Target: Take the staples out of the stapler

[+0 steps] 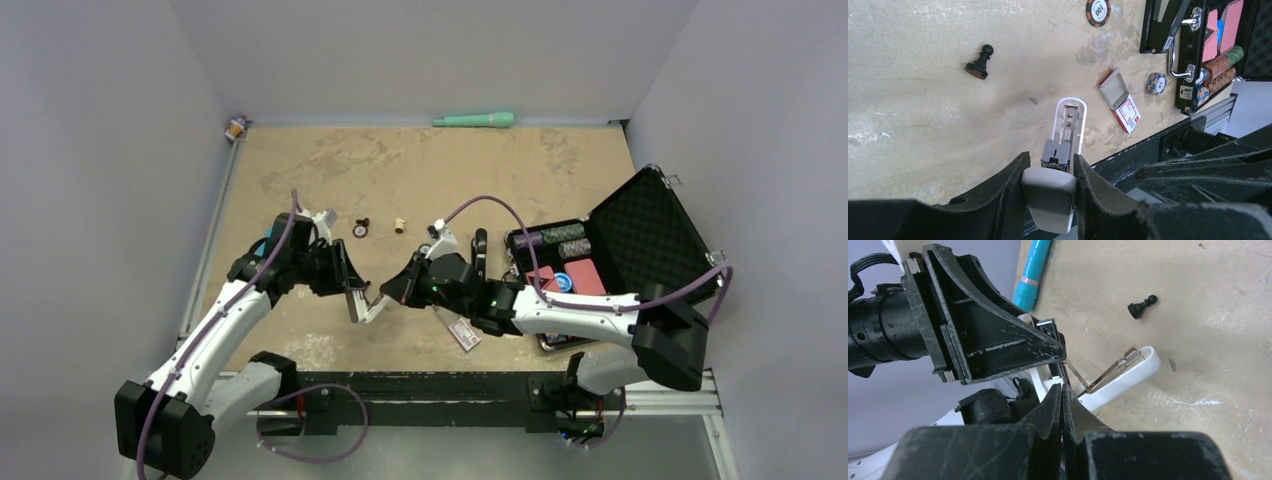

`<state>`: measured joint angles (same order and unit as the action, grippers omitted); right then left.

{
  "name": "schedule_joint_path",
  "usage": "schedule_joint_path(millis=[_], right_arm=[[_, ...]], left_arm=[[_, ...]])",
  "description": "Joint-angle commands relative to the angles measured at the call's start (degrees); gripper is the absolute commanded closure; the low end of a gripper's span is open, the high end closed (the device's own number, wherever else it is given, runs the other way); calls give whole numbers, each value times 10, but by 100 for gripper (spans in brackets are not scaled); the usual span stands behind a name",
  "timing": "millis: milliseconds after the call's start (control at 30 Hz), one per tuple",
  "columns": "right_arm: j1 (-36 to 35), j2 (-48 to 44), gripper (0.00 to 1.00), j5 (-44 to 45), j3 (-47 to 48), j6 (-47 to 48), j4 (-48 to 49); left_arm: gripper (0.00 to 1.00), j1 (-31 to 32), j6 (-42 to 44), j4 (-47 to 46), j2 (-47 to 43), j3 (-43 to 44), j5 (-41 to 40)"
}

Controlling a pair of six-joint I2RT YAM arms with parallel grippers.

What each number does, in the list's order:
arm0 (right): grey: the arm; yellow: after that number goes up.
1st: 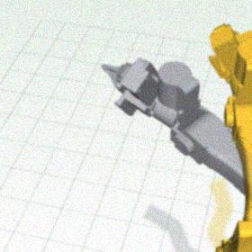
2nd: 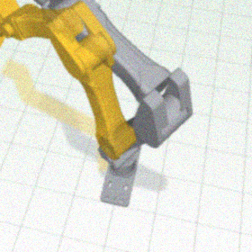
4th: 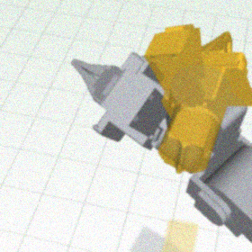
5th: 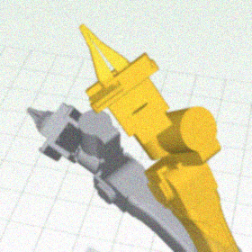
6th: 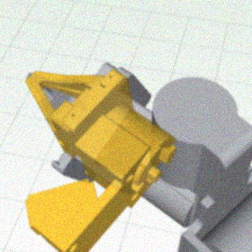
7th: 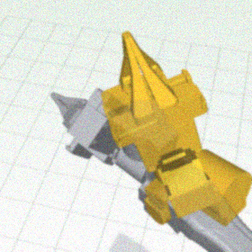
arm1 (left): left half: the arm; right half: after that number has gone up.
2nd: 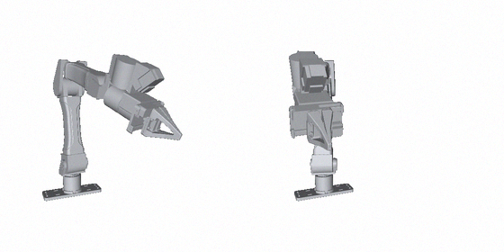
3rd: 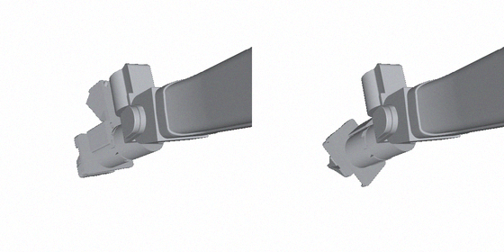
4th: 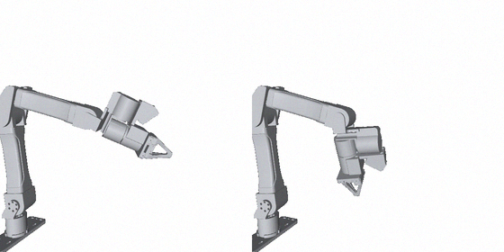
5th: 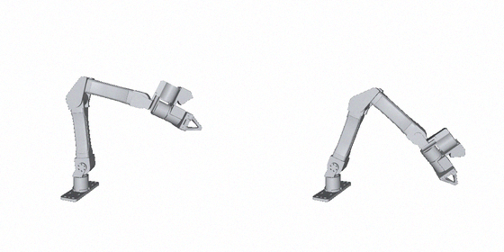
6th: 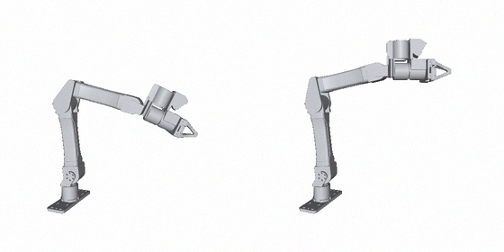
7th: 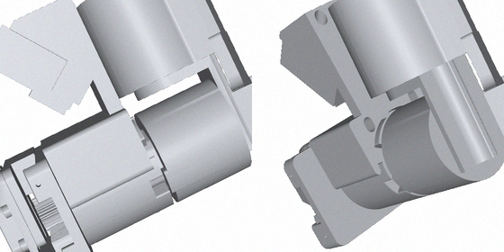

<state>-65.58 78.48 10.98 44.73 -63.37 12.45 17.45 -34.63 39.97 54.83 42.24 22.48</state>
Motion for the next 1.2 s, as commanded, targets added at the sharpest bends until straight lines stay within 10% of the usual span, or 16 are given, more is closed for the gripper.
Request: schedule_joint_path(millis=[0,1167], right_arm=[[-2,14,100,21,42,1,0],[49,112,100,-35,43,5,31]], left_arm=[[100,14,27,0,23,49,0],[100,41,114,28,97,114,41]])
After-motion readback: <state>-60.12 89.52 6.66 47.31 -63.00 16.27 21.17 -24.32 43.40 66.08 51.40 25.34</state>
